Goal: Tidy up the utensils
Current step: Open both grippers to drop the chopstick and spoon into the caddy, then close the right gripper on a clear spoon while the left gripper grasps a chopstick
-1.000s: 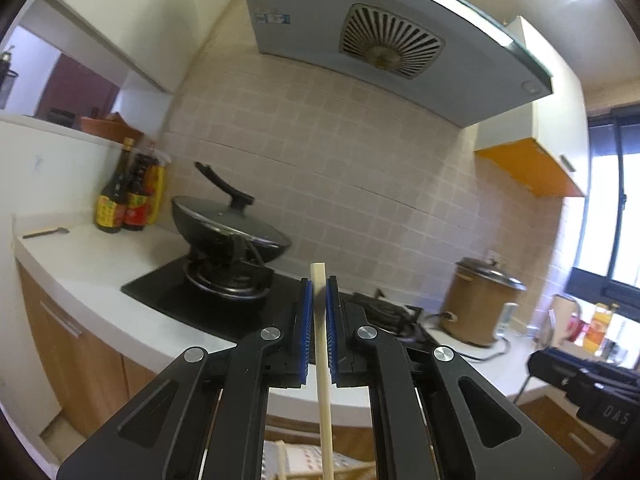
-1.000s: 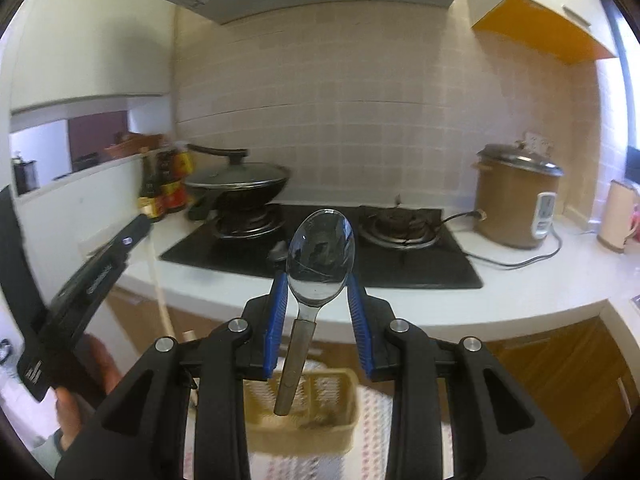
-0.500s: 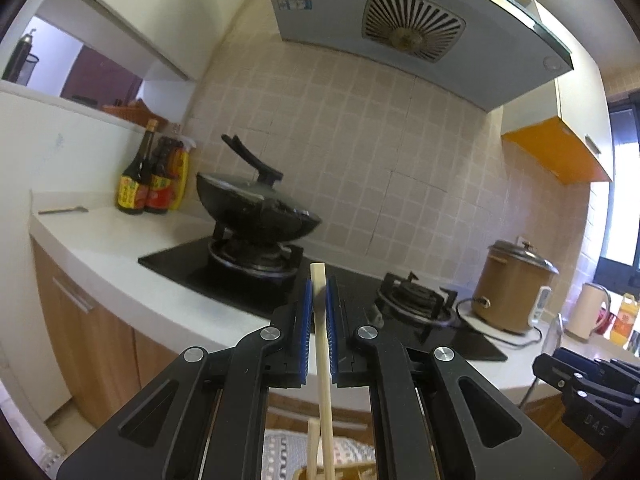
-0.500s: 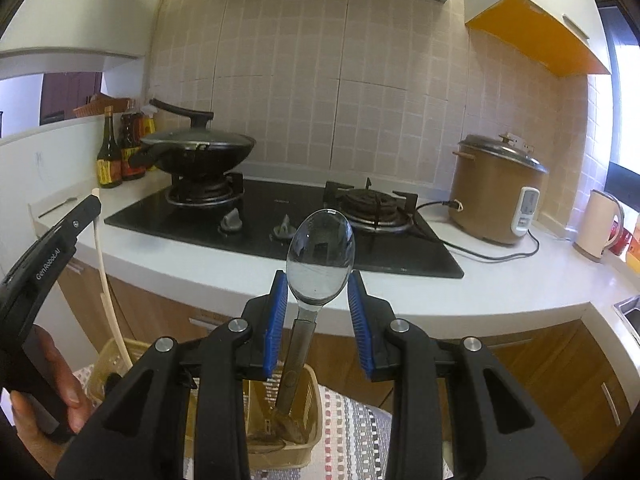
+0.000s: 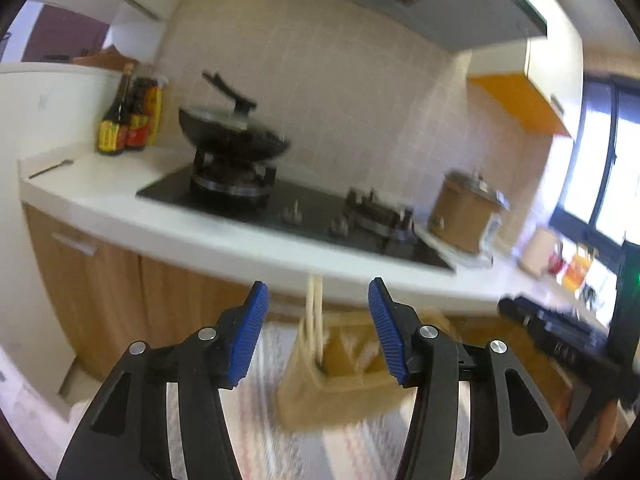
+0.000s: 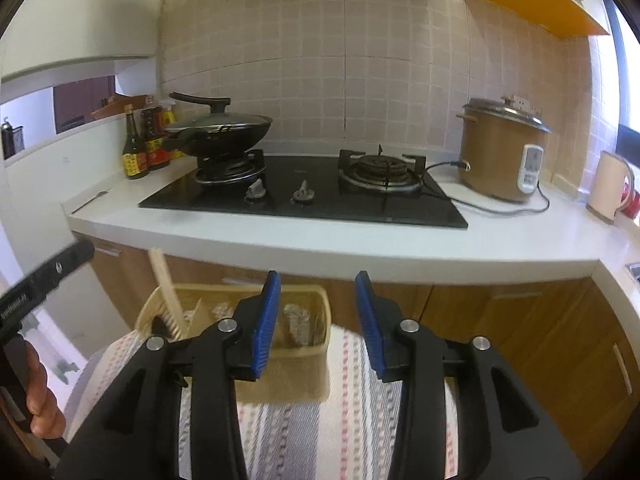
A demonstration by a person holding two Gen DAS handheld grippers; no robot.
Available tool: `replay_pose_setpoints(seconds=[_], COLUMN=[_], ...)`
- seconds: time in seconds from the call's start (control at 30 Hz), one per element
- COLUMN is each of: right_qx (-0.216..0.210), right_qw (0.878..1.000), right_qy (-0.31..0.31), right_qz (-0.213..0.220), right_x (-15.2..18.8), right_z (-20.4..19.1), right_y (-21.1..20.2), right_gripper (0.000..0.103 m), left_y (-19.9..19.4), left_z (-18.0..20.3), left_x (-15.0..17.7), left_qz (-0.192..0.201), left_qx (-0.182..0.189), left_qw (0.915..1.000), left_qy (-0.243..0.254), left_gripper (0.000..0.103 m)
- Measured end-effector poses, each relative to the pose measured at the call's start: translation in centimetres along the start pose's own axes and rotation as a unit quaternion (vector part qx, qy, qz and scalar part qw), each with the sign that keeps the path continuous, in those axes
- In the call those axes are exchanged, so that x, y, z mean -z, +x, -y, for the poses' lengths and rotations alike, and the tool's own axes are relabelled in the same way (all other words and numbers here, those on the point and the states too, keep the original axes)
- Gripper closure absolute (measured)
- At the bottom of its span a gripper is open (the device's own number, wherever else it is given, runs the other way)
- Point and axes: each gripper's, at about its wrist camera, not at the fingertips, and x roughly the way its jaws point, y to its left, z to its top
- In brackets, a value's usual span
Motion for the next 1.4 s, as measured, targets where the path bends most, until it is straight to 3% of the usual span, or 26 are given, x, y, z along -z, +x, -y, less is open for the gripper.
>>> replay_pose_setpoints(seconds=[0.13, 0.2, 0.27, 0.4, 0.47, 0.57, 0.67, 0.83, 0.97, 1.1, 1.4], right_qx=[-0.026, -0.032, -0.048, -0.069, -0.066, -0.053, -0.055, -0.058, -0.060, -0.067, -0.057], right_qw=[0.999, 0.998, 0.995, 0.983, 0.979, 0.967, 0.953, 0.939, 0.935, 0.928, 0.926], right_qy=[0.018, 0.021, 0.031, 0.064, 0.070, 0.068, 0.070, 0.050, 0.044, 0.048, 0.041], right_qz=[-0.033, -0.057, -0.087, -0.156, -0.182, -0.238, -0.288, -0.334, -0.348, -0.364, -0.371], right_x=[2.0, 3.0, 4.4, 7.3, 8.5, 10.8, 13.0, 16.0, 17.1, 17.9, 18.4], right_z=[0.2, 0.3, 0.4, 0.9, 1.0, 1.2, 1.3, 0.9, 1.0, 1.0, 1.2], right_y=[-1.8, -2.3, -2.7, -2.3, -1.7, -0.1, 1.5, 2.2, 2.1, 2.6, 3.4], right_gripper=[0.068, 0.068, 0.068, 0.068, 0.068, 0.068, 0.068, 0.068, 0.068, 0.076, 0.080], left_y=[-0.7, -0.4, 0.5, 2.3, 3.6, 5.2, 6.4, 6.4, 6.3, 6.3, 6.0], left_z=[-0.6, -1.2, -2.0, -2.9, -2.5, -1.7, -1.0, -0.3, -0.4, -0.3, -0.1], left_x=[2.9, 4.7, 7.0, 10.6, 12.3, 14.7, 16.2, 17.1, 17.2, 17.0, 16.9], left_qz=[-0.089, -0.138, -0.202, -0.262, -0.286, -0.312, -0.329, -0.318, -0.313, -0.310, -0.307], left_qx=[-0.002, -0.004, -0.006, -0.009, -0.017, -0.034, -0.063, -0.086, -0.088, -0.093, -0.094], left_qw=[0.9960, 0.9904, 0.9794, 0.9650, 0.9581, 0.9489, 0.9410, 0.9403, 0.9412, 0.9416, 0.9418], left_qy=[0.013, 0.011, -0.001, -0.012, 0.002, 0.030, 0.051, 0.087, 0.090, 0.094, 0.101], left_gripper=[0.053, 0.054, 0.054, 0.064, 0.065, 0.076, 0.080, 0.085, 0.085, 0.089, 0.091])
